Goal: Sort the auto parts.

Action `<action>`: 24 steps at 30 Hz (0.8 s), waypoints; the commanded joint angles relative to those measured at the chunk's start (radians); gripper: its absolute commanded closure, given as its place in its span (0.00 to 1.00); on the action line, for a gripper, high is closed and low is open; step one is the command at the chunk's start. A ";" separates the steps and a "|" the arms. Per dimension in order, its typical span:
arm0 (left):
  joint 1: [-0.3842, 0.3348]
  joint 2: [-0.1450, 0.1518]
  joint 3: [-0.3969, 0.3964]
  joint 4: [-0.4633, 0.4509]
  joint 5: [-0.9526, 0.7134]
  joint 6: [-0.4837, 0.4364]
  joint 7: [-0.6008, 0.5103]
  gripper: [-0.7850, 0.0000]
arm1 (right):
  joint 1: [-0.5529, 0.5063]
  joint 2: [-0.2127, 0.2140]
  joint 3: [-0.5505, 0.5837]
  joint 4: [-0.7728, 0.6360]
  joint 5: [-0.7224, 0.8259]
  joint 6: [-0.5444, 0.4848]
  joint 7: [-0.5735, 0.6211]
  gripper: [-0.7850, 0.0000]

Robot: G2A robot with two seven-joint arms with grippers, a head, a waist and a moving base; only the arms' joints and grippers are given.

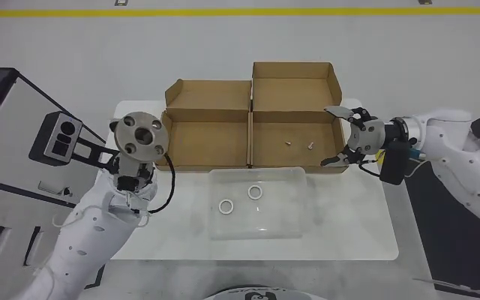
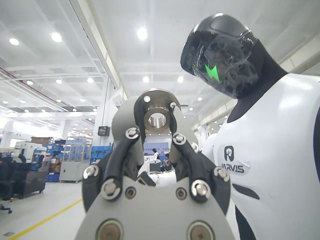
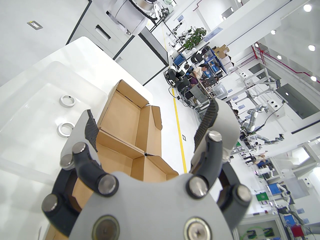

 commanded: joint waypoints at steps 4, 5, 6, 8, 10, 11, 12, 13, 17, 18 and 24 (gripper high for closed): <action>0.015 -0.013 -0.019 -0.009 -0.034 0.000 0.000 1.00 | 0.000 0.000 0.000 0.000 0.000 0.000 0.000 0.00; 0.016 -0.015 -0.021 -0.012 -0.036 0.000 0.000 1.00 | 0.000 0.000 0.000 0.000 0.000 0.000 0.000 0.00; 0.018 -0.018 -0.023 -0.013 -0.039 0.000 0.000 1.00 | 0.000 0.000 0.000 0.000 0.000 0.000 0.000 0.00; 0.021 -0.021 -0.026 -0.014 -0.034 0.000 0.000 1.00 | 0.000 0.000 0.000 0.000 0.000 0.000 0.000 0.00; 0.023 -0.023 -0.030 -0.011 -0.023 0.000 0.000 1.00 | 0.000 0.000 0.000 0.000 0.000 0.000 0.000 0.00; 0.023 -0.024 -0.033 -0.007 -0.006 0.000 0.000 1.00 | 0.000 0.000 0.000 0.000 0.000 0.000 0.000 0.00; 0.025 -0.024 -0.033 -0.003 0.005 0.000 0.000 1.00 | 0.000 0.000 0.000 0.000 0.000 0.000 0.000 0.00; 0.027 -0.024 -0.033 0.001 0.011 0.000 0.000 1.00 | 0.000 0.000 0.000 0.000 0.000 0.000 0.000 0.00; 0.022 -0.020 -0.024 0.019 0.080 0.000 -0.004 1.00 | 0.000 0.000 0.000 0.000 0.000 0.000 0.000 0.00; 0.019 -0.018 -0.021 0.023 0.104 0.000 -0.012 1.00 | 0.000 0.000 0.000 0.000 0.000 0.000 0.000 0.00; 0.002 -0.002 0.007 0.040 0.197 0.000 -0.031 1.00 | 0.000 0.000 0.000 0.000 0.000 0.000 0.000 0.00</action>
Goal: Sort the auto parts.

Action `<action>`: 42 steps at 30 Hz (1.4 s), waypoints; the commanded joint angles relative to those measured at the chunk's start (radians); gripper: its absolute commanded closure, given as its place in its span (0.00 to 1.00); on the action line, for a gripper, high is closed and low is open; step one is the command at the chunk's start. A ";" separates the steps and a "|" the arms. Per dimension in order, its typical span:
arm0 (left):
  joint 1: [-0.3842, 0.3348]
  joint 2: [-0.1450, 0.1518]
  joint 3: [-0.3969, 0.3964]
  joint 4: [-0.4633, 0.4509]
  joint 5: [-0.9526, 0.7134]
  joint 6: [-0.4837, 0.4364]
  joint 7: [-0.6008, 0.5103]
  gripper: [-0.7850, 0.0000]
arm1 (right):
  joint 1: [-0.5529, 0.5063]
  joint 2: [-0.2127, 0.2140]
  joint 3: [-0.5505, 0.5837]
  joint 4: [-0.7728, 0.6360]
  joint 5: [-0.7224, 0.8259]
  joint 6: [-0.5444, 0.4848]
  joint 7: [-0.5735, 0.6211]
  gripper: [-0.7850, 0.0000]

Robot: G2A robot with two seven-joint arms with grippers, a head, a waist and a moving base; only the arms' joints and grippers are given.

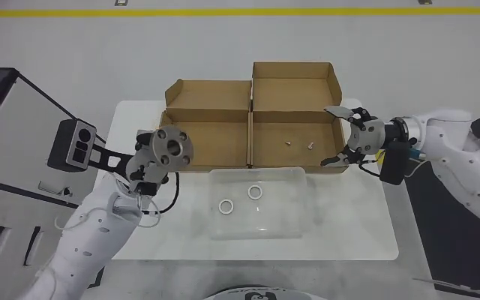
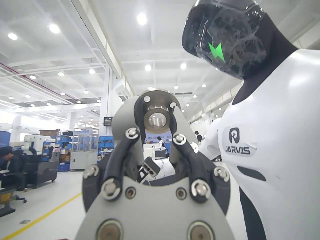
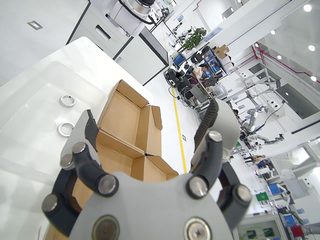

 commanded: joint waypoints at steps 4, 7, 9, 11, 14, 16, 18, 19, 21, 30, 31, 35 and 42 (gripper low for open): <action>-0.011 0.011 0.019 0.010 0.028 0.000 0.024 1.00 | 0.000 0.000 0.000 0.000 0.000 0.000 0.000 0.00; -0.014 0.009 0.020 0.004 -0.041 0.000 0.028 1.00 | 0.000 0.000 0.000 0.000 0.000 0.000 0.000 0.00; -0.014 0.005 0.016 -0.001 -0.085 0.000 0.028 1.00 | 0.000 0.000 0.000 0.000 0.000 0.000 0.000 0.00; -0.014 0.000 0.009 -0.004 -0.112 0.000 0.028 1.00 | 0.000 0.000 0.000 0.000 0.000 0.000 0.000 0.00; -0.012 -0.005 0.003 -0.004 -0.120 0.000 0.028 1.00 | 0.000 0.000 0.000 0.000 0.000 0.000 0.000 0.00; -0.012 -0.008 0.003 -0.003 -0.117 0.000 0.028 1.00 | 0.000 0.000 0.000 0.000 0.000 0.000 0.000 0.00; -0.012 -0.009 0.004 -0.002 -0.114 0.000 0.028 1.00 | 0.000 0.000 0.000 0.000 0.000 0.000 0.000 0.00; -0.012 -0.009 0.004 -0.002 -0.114 0.000 0.028 1.00 | 0.000 0.000 0.000 0.000 0.000 0.000 0.000 0.00; -0.012 -0.009 0.004 -0.002 -0.114 0.000 0.028 1.00 | 0.000 0.000 0.000 0.000 0.000 0.000 0.000 0.00; -0.012 -0.009 0.004 -0.002 -0.114 0.000 0.028 1.00 | 0.000 0.000 0.000 0.000 0.000 0.000 0.000 0.00; -0.012 -0.009 0.004 -0.002 -0.114 0.000 0.028 1.00 | 0.000 0.000 0.000 0.000 0.000 0.000 0.000 0.00; -0.012 -0.009 0.004 -0.002 -0.114 0.000 0.028 1.00 | 0.000 0.000 0.000 0.000 0.000 0.000 0.000 0.00; -0.028 -0.015 -0.004 0.011 -0.171 0.113 -0.120 1.00 | 0.000 0.000 0.000 0.000 0.000 0.000 0.000 0.00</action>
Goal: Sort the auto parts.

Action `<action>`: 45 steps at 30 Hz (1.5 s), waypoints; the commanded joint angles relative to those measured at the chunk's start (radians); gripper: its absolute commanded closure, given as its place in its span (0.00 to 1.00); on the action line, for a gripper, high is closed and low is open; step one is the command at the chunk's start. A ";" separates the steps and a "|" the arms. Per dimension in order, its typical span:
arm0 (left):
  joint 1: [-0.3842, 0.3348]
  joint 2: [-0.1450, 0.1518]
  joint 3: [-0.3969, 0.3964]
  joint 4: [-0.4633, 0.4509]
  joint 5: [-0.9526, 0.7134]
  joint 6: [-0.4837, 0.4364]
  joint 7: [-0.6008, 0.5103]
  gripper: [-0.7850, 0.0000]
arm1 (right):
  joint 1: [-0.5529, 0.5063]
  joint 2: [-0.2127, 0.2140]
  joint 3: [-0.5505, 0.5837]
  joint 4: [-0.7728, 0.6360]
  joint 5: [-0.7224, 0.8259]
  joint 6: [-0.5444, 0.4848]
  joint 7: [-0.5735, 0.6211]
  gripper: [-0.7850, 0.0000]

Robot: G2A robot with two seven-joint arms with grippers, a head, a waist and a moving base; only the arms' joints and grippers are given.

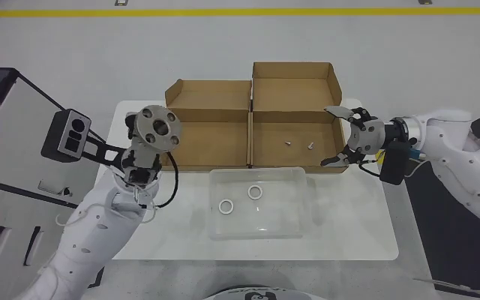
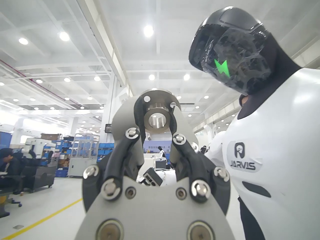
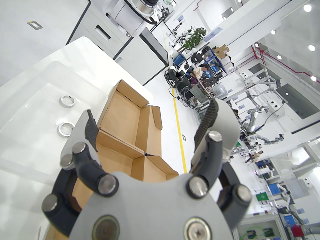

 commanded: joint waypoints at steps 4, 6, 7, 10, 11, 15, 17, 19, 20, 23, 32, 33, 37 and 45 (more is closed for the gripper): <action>-0.041 0.001 -0.022 0.029 -0.030 0.089 -0.213 1.00 | 0.000 0.000 0.000 0.000 0.000 0.000 0.000 0.00; -0.050 0.001 -0.030 0.042 -0.032 0.106 -0.282 1.00 | 0.000 0.000 0.000 0.000 0.000 0.000 0.000 0.00; -0.054 0.003 -0.035 0.048 -0.021 0.115 -0.329 1.00 | 0.000 0.000 0.000 0.000 0.000 0.000 0.000 0.00; -0.047 0.006 -0.044 0.050 -0.019 0.112 -0.424 1.00 | 0.000 0.000 0.000 0.000 0.000 0.000 0.000 0.00; -0.043 0.008 -0.046 0.046 -0.015 0.106 -0.456 1.00 | 0.000 0.000 0.000 0.000 0.000 0.000 0.000 0.00; -0.016 0.012 -0.045 0.025 0.000 0.106 -0.575 1.00 | 0.000 0.000 0.000 0.000 0.000 0.000 0.000 0.00; -0.007 0.011 -0.032 0.015 -0.002 0.117 -0.618 1.00 | 0.000 0.000 0.000 0.000 0.000 0.000 0.000 0.00; -0.014 0.008 -0.015 0.012 0.008 0.140 -0.662 1.00 | 0.000 0.000 0.000 0.000 0.000 0.000 0.000 0.00; -0.023 0.006 -0.004 0.011 0.010 0.148 -0.681 1.00 | 0.000 0.000 0.000 0.000 0.000 0.000 0.000 0.00; -0.067 -0.001 0.027 0.024 0.041 0.184 -0.746 1.00 | 0.000 0.000 0.000 0.000 0.000 0.000 0.000 0.00; -0.212 -0.036 0.143 0.104 0.061 0.263 -0.866 1.00 | 0.000 0.000 0.000 0.000 0.000 0.000 0.000 0.00; -0.228 -0.041 0.155 0.120 0.063 0.268 -0.870 1.00 | 0.000 0.000 0.000 0.000 0.000 0.000 0.000 0.00; -0.288 -0.058 0.198 0.198 0.085 0.275 -0.886 1.00 | 0.000 0.000 0.000 0.000 0.000 0.000 0.000 0.00; -0.375 -0.092 0.272 0.374 0.144 0.296 -0.893 1.00 | 0.000 0.000 0.000 0.000 0.000 0.000 0.000 0.00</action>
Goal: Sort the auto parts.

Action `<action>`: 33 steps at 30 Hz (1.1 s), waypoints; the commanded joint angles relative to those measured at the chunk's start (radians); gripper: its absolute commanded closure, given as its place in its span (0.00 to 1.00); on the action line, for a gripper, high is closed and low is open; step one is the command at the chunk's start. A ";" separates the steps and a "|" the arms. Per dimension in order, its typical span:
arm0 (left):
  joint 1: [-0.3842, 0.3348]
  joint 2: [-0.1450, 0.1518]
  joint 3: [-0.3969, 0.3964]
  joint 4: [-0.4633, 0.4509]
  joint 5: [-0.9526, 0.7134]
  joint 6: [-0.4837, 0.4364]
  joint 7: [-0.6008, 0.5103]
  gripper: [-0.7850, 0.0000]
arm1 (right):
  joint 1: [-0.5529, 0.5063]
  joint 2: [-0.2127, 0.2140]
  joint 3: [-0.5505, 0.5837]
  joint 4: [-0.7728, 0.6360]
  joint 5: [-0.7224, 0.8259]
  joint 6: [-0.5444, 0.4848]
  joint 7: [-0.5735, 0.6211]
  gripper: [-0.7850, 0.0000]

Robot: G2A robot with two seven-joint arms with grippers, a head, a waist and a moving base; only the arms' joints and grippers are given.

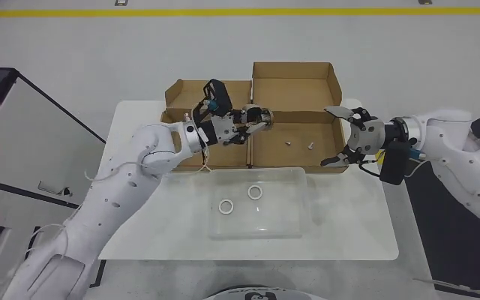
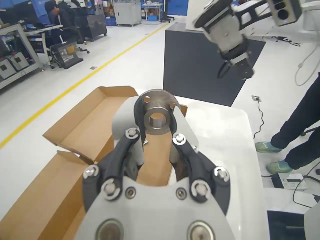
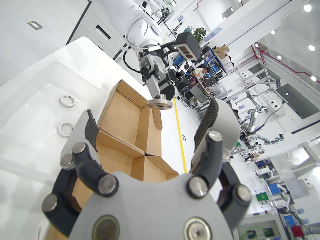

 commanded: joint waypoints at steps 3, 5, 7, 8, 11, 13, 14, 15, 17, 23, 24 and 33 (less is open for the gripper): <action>-0.034 -0.017 0.037 0.074 0.025 0.007 -0.003 1.00 | 0.000 0.000 0.000 0.000 0.000 0.000 0.000 0.00; -0.048 -0.025 0.053 0.104 0.038 0.010 -0.006 1.00 | 0.000 0.000 0.000 0.000 0.000 0.000 0.000 0.00; -0.060 -0.032 0.066 0.137 0.051 0.018 -0.012 1.00 | 0.000 0.000 0.000 0.000 0.000 0.000 0.000 0.00; -0.064 -0.036 0.072 0.153 0.058 0.021 -0.013 1.00 | 0.000 0.000 0.000 0.000 0.000 0.000 0.000 0.00; -0.082 -0.046 0.088 0.200 0.082 0.033 -0.021 1.00 | 0.000 0.000 0.000 0.000 0.000 0.000 0.000 0.00; -0.096 -0.051 0.095 0.227 0.107 0.042 -0.025 1.00 | 0.000 0.000 0.000 0.000 0.000 0.000 0.000 0.00; -0.103 -0.054 0.098 0.240 0.120 0.043 -0.028 1.00 | 0.000 0.000 0.000 0.000 0.000 0.000 0.000 0.00; -0.111 -0.056 0.101 0.252 0.136 0.045 -0.033 1.00 | 0.000 0.000 0.000 0.000 0.000 0.000 0.000 0.00; -0.122 -0.060 0.104 0.277 0.154 0.048 -0.038 1.00 | 0.000 0.000 0.000 0.000 0.000 0.000 0.000 0.00; -0.165 -0.064 0.105 0.340 0.248 0.022 -0.081 1.00 | 0.000 0.000 0.000 0.000 0.000 0.000 0.000 0.00; -0.172 -0.064 0.104 0.347 0.260 0.015 -0.088 1.00 | 0.000 0.000 0.000 0.000 0.000 0.000 0.000 0.00; -0.204 -0.067 0.126 0.395 0.374 -0.078 -0.150 1.00 | 0.000 0.000 0.000 0.000 0.000 0.000 0.000 0.00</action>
